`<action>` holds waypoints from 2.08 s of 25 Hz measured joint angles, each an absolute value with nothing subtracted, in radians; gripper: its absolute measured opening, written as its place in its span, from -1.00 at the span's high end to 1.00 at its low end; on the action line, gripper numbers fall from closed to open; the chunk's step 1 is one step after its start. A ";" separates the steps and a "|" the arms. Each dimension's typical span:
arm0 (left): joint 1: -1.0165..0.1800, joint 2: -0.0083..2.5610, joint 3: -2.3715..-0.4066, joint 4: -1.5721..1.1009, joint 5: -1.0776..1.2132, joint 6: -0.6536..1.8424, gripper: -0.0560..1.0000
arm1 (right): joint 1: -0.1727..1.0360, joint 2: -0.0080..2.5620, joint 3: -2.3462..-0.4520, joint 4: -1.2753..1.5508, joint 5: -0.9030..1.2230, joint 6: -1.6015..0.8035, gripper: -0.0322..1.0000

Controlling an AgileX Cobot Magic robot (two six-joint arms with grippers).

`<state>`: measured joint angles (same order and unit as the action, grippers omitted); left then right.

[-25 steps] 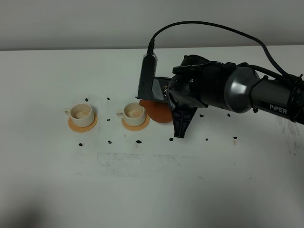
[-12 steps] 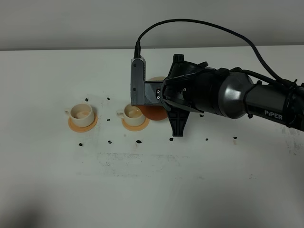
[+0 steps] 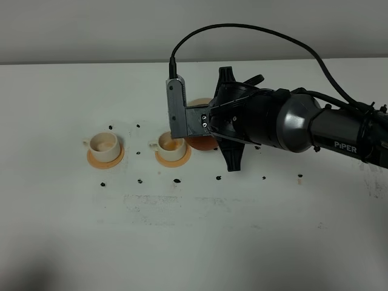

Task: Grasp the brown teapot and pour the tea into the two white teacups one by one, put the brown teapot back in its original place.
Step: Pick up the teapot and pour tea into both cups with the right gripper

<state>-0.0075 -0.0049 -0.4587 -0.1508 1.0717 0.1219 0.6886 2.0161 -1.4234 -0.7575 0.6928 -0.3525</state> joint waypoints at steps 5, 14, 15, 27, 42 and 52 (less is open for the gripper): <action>-0.008 -0.005 -0.459 -0.151 1.072 0.122 0.59 | 0.689 2.016 -1.421 -0.761 0.693 -0.391 0.78; -0.008 -0.005 -0.459 -0.151 1.072 0.122 0.59 | 0.689 2.016 -1.421 -0.778 0.688 -0.416 0.78; -0.008 -0.005 -0.459 -0.151 1.072 0.122 0.59 | 0.689 2.016 -1.421 -0.779 0.687 -0.421 0.78; -0.008 -0.005 -0.459 -0.151 1.072 0.122 0.59 | 0.689 2.016 -1.421 -0.822 0.666 -0.430 0.78; -0.008 -0.005 -0.459 -0.151 1.072 0.122 0.59 | 0.689 2.016 -1.421 -0.862 0.666 -0.432 0.78; -0.008 -0.005 -0.459 -0.151 1.072 0.122 0.59 | 0.689 2.016 -1.421 -0.884 0.666 -0.432 0.78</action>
